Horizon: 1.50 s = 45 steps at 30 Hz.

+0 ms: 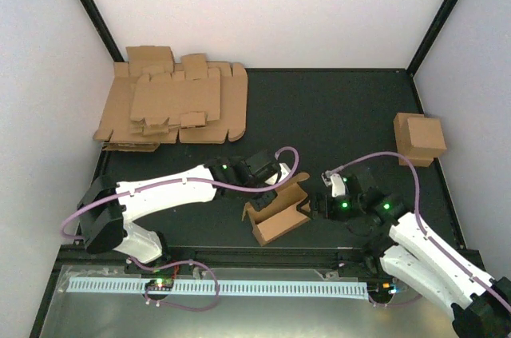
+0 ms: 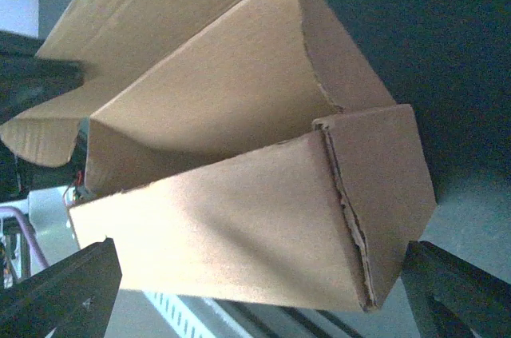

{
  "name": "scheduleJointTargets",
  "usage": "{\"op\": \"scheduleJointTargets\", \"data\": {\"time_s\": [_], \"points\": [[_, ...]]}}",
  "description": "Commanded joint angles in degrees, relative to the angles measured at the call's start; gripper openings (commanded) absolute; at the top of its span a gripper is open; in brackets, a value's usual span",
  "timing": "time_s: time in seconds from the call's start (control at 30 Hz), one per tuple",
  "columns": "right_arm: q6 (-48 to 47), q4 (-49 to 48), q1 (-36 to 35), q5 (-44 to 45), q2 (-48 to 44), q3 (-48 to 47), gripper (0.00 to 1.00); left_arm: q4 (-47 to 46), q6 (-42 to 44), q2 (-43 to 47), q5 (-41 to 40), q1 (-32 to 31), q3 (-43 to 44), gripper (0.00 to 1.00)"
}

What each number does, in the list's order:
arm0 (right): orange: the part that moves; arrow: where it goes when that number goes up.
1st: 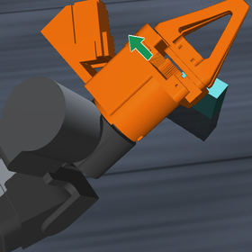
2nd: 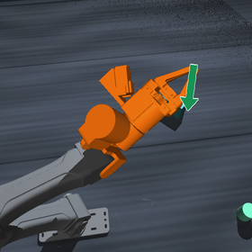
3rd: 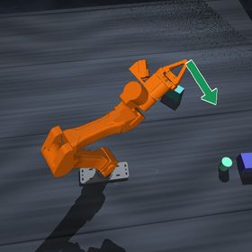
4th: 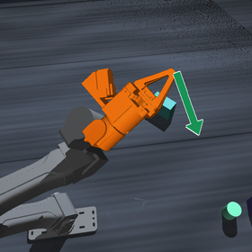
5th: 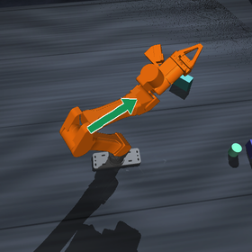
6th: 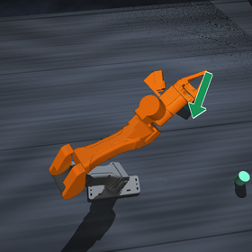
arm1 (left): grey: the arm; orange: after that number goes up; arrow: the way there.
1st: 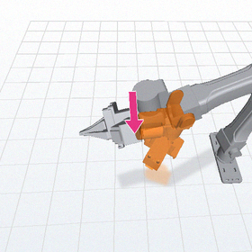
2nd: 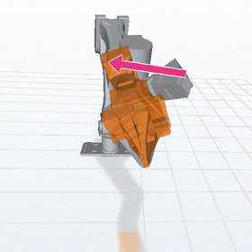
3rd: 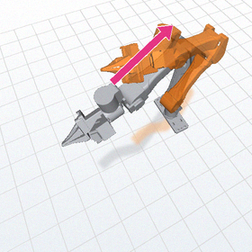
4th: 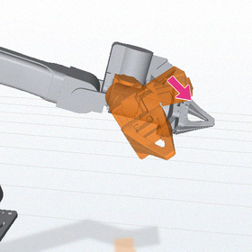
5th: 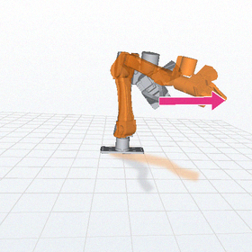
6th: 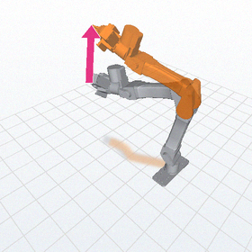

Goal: Fold the paper box

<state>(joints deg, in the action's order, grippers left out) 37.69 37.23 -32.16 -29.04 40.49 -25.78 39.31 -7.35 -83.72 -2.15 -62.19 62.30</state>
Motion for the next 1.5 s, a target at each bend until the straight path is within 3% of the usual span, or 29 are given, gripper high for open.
{"op": "scheduleJointTargets", "data": {"time_s": [0.0, 0.27, 0.5, 0.7, 0.97, 1.3, 1.47], "points": [[0.9, 5.1, -2.1, -2.6, 0.3, -4.3, 1.0, -0.6, -1.2, -0.1, 1.4, 0.5, 0.5, 0.02], [1.4, 10.4, -4.4, -5.0, -1.2, -4.9, 0.93, -0.6, -1.8, 0.3, 2.1, 0.7, 0.6, 0.01], [12.0, -6.7, -12.8, -6.5, -2.0, 0.5, 0.92, -1.1, -1.9, 0.0, 3.4, 0.7, 1.0, 0.02], [15.3, -18.0, -14.1, -5.5, 0.5, 2.8, 0.92, -2.3, -2.4, 0.5, 6.0, 0.9, 0.9, 0.02], [13.8, -14.9, -14.0, 2.6, 1.0, 1.0, 0.97, -3.4, -2.9, 1.4, 8.5, 1.2, 0.1, 0.01], [8.6, -14.2, -13.9, 14.6, 6.0, -2.0, 0.9, 0.2, -2.7, 3.3, 9.3, 1.9, 1.7, 0.02], [4.8, -12.6, -12.6, 17.2, 8.4, -5.3, 0.92, 0.7, -3.7, 3.3, 9.7, 2.7, 1.1, 0.02]]}}
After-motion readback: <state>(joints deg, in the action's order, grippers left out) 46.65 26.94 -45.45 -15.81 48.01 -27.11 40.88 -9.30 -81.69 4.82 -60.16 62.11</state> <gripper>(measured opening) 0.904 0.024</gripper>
